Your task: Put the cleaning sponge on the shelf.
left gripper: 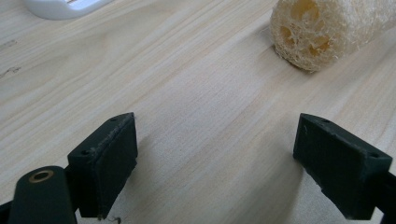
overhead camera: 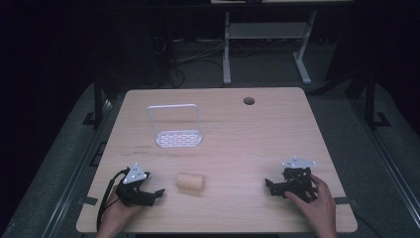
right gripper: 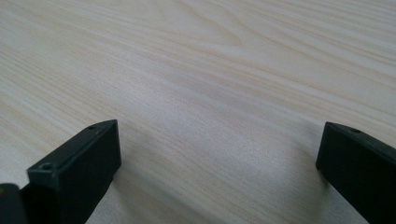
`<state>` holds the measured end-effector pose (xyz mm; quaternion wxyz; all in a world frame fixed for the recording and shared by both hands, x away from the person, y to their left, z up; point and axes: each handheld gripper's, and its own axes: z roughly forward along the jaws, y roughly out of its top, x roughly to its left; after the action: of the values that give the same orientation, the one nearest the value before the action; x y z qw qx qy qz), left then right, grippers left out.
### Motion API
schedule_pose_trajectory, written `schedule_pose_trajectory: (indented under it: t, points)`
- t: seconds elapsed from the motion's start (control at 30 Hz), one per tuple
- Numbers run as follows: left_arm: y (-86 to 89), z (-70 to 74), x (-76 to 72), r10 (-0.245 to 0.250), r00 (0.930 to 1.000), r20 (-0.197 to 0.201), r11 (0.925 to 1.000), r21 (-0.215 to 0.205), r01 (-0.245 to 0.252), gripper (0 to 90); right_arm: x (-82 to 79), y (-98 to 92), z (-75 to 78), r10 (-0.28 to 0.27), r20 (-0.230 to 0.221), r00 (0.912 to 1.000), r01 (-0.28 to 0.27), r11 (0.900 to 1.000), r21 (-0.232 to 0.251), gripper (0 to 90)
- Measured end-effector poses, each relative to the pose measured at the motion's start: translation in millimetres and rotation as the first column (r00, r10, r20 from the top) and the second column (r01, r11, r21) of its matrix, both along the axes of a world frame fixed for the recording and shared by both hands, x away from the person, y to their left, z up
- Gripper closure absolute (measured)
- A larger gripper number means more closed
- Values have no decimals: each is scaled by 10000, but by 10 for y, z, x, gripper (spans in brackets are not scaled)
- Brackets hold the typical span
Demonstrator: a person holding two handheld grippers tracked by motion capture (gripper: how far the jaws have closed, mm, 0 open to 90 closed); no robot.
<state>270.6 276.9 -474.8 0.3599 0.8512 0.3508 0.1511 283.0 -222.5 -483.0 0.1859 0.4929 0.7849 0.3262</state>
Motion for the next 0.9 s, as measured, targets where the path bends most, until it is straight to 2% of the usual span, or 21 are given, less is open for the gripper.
schedule_pose_trajectory:
  t: [0.3, 0.43, 0.47, 0.53, 0.63, 0.77, 0.9]
  points:
    - [4, 2, -1, 10, 10000, 16, 10000, -6, -10, 142, 0, -1, 0, 3, 2, 10000, -3, 10000, -2, 0]
    - [12, 24, 9, 16, 10000, -9, 9999, 107, -16, 176, 0, -4, 0, 27, 6, 10000, -27, 10000, -21, 0]
    - [27, 67, -1, -139, 9999, 20, 9998, -107, 139, 246, -1, -4, 0, 33, 3, 10000, -33, 10000, -21, 0]
    - [29, 113, 4, -142, 9999, 58, 9995, -287, 143, 271, -1, -4, 0, 32, 0, 10000, -32, 10000, -17, 0]
    - [17, 187, 7, -302, 9995, 100, 9977, -599, 308, 404, -2, -4, 0, 38, -1, 10000, -38, 10000, -16, 0]
    - [-7, 262, 42, -715, 9974, -98, 9953, -665, 707, 588, -2, -4, 0, 37, 0, 10000, -37, 10000, -16, 0]
    - [-34, 319, 113, -1046, 9939, -339, 9932, -556, 1026, 800, -1, -5, -1, 34, 15, 10000, -34, 10000, -24, 0]
